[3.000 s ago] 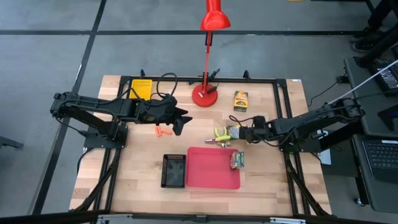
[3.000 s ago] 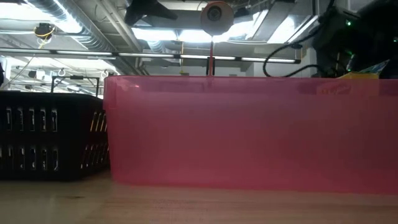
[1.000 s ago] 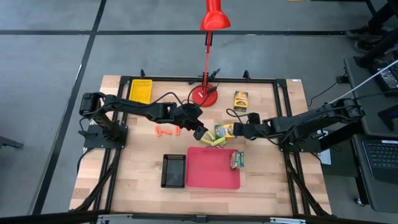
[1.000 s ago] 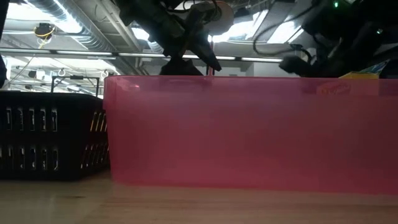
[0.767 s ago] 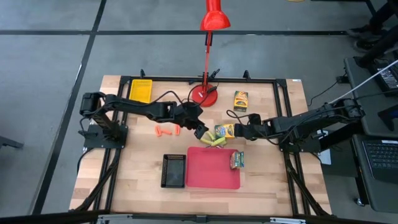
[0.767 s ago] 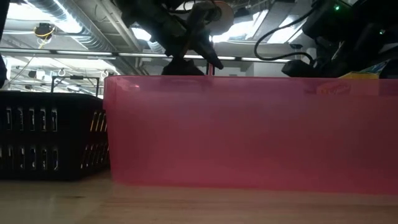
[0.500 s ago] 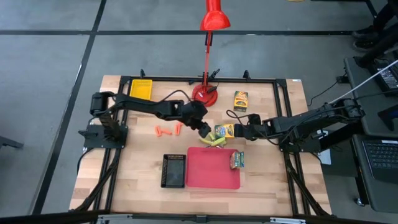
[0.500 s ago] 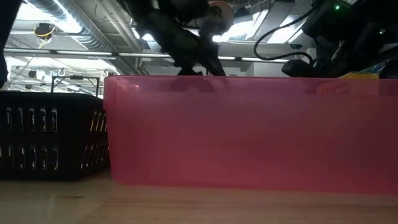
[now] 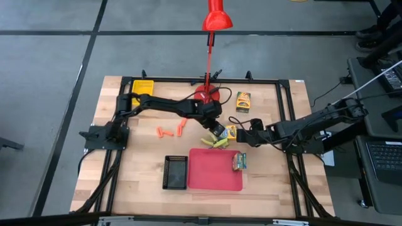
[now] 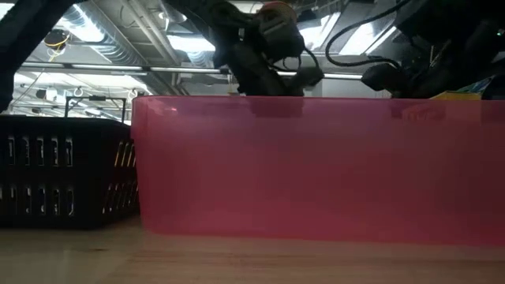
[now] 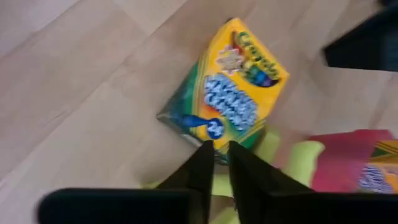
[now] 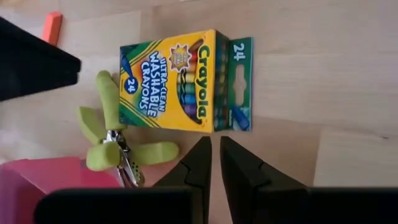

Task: Pick & Place School Supplies
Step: Put the bottom yellow crayon box into the red bin

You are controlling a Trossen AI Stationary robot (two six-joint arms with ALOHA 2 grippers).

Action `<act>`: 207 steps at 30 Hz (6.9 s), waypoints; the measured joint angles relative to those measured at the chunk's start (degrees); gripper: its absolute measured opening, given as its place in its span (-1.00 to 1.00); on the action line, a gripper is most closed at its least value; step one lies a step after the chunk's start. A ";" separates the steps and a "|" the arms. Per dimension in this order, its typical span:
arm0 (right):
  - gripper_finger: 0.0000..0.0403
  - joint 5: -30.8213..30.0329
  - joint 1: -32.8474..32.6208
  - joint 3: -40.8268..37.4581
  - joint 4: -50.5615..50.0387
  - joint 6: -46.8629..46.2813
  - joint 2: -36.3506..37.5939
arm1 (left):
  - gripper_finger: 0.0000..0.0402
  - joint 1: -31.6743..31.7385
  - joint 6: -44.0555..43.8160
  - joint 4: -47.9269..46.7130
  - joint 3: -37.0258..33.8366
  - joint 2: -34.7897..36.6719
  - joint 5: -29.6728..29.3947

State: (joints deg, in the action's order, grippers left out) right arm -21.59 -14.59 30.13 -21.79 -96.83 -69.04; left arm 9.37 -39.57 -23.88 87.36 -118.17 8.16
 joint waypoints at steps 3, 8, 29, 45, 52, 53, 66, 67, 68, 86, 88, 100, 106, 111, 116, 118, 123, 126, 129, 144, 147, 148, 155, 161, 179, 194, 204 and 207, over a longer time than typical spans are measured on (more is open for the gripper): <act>-0.81 -1.63 -1.98 0.00 -0.43 -2.08 0.00 | -0.97 0.54 0.34 -0.03 -0.07 -0.19 0.10; -0.81 -3.56 -5.14 0.00 -0.68 -5.66 0.00 | -0.99 1.20 0.44 0.28 -0.07 -0.31 1.56; -0.81 -7.60 -10.42 0.00 -0.95 -11.01 0.04 | -0.99 2.09 -6.81 4.37 -0.07 -3.96 5.39; -0.81 -8.66 -10.42 0.67 -0.53 -10.44 0.04 | -0.99 3.01 -6.74 0.82 0.13 -5.48 3.82; -0.81 -10.94 -10.36 1.73 -1.63 -10.10 0.04 | -0.99 2.92 -5.80 -1.78 0.17 -5.31 2.22; -0.81 -10.99 -10.36 1.73 -1.65 -10.12 0.04 | -0.99 2.92 -5.53 -2.20 0.17 -5.31 2.08; -0.76 -13.39 -6.93 1.73 7.01 -3.04 0.04 | -0.99 2.74 -4.63 -4.26 -0.23 -5.74 -0.12; -0.73 -13.41 -6.24 1.73 8.13 -2.11 0.04 | -0.99 2.70 -4.61 -4.26 -0.23 -5.74 -0.07; -0.70 -13.41 -5.59 1.73 9.37 -1.17 0.04 | -0.99 2.70 -4.62 -4.23 -0.23 -5.74 -0.07; -0.35 -1.05 8.11 1.77 23.88 14.31 0.04 | -0.99 2.64 -4.04 -4.41 -0.18 -5.74 0.11; -0.35 0.32 8.89 1.83 23.97 15.30 0.04 | -0.99 2.64 -4.02 -4.47 -0.18 -5.74 0.11; -0.35 6.99 14.26 6.56 20.09 23.33 -3.19 | -0.99 2.64 -3.30 -4.76 -0.14 -5.68 -0.04; -0.35 8.60 14.60 9.80 20.16 25.42 -7.45 | -0.99 2.64 -3.02 -4.96 -0.12 -5.64 -0.11; -0.35 10.01 14.58 11.58 19.88 25.69 -10.96 | -0.99 2.64 -2.39 -5.10 -0.12 -5.64 -0.12; -0.35 10.13 14.58 11.69 20.28 25.31 -12.02 | -0.99 2.61 -1.61 -5.79 -0.07 -5.61 -0.26; -0.35 9.33 14.56 11.69 20.12 25.29 -11.91 | -0.99 2.61 -1.36 -6.09 -0.03 -5.61 -0.20; -0.42 8.97 14.67 11.77 19.10 24.17 -11.72 | -0.99 2.61 -1.39 -6.16 -0.02 -5.59 -0.18; -0.58 8.47 14.68 11.74 17.67 24.44 -11.63 | -0.99 2.61 -0.54 -6.43 -0.02 -5.56 -0.04; -0.84 7.59 14.78 11.44 17.04 25.26 -11.82 | -0.99 2.61 -0.48 -6.55 -0.03 -5.53 0.04; -0.99 5.49 14.14 13.48 17.69 29.32 -11.15 | -0.82 2.24 4.50 -8.03 -0.18 -0.31 -7.78; -0.99 5.70 14.12 14.25 16.87 30.01 -11.15 | -0.71 2.24 5.39 -9.78 -0.18 2.89 -10.97; -0.99 6.01 14.06 14.73 16.95 30.11 -11.03 | -0.67 2.26 5.79 -11.07 -0.18 4.19 -12.29; -1.00 3.29 10.67 16.87 10.10 29.29 -5.81 | -0.43 1.61 7.26 -18.65 -0.16 14.40 -21.23; -1.00 -0.88 4.43 17.07 5.73 23.11 -0.95 | -0.33 -1.19 6.12 -19.94 -0.10 22.61 -26.30; -1.00 -11.12 -14.81 17.03 9.02 5.75 -2.57 | -0.31 -10.65 1.29 -20.61 -0.10 27.72 -30.77; -1.00 -15.50 -22.17 19.79 6.78 -1.82 -6.51 | -0.31 -13.04 0.26 -20.74 -0.10 27.72 -30.62; -1.00 -16.03 -24.67 20.70 2.46 -6.41 -8.22 | -0.31 -13.10 0.11 -20.54 -0.10 27.70 -30.58; -1.00 -16.22 -25.67 20.76 -1.13 -9.30 -8.58 | -0.31 -13.29 -0.17 -20.50 -0.10 27.70 -30.57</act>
State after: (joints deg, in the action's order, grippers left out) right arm -37.82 -40.26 50.89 -22.92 -106.13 -77.62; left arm -3.92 -39.74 -44.38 87.26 -90.48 -22.41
